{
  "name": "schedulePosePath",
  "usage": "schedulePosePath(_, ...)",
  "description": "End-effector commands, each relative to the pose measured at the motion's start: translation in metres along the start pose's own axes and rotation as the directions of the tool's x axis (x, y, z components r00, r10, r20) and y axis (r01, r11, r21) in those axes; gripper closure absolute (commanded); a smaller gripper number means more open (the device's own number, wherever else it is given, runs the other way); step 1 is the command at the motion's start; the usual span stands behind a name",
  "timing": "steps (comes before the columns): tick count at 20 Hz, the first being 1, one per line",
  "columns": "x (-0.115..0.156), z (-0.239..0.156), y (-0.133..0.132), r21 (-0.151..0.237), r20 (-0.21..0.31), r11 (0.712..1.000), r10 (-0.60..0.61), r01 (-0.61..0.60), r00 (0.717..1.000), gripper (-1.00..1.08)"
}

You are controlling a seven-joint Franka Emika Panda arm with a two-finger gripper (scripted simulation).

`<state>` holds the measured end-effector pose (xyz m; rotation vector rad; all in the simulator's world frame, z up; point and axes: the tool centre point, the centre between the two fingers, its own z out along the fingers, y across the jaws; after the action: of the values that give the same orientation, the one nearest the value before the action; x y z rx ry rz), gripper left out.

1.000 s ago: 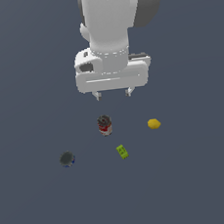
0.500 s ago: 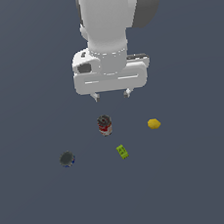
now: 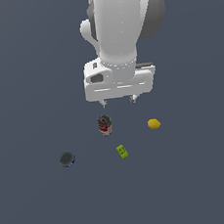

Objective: Pick up a designated object from a clutter of objects.

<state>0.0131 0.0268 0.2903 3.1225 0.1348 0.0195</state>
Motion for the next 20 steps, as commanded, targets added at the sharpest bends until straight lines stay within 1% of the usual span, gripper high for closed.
schedulePosePath(1, 0.002, 0.015, -0.012, -0.004, 0.002, 1.000, -0.031, 0.031, 1.000, -0.92)
schedulePosePath(5, 0.004, 0.047, -0.039, -0.012, 0.004, 0.995, -0.097, 0.097, 0.995, -0.92)
schedulePosePath(9, 0.002, 0.087, -0.076, -0.015, 0.006, 0.983, -0.184, 0.184, 0.983, -0.92)
schedulePosePath(15, -0.014, 0.148, -0.133, -0.007, 0.007, 0.948, -0.319, 0.319, 0.948, -0.92)
schedulePosePath(20, -0.030, 0.182, -0.167, 0.006, 0.006, 0.919, -0.395, 0.395, 0.919, -0.92)
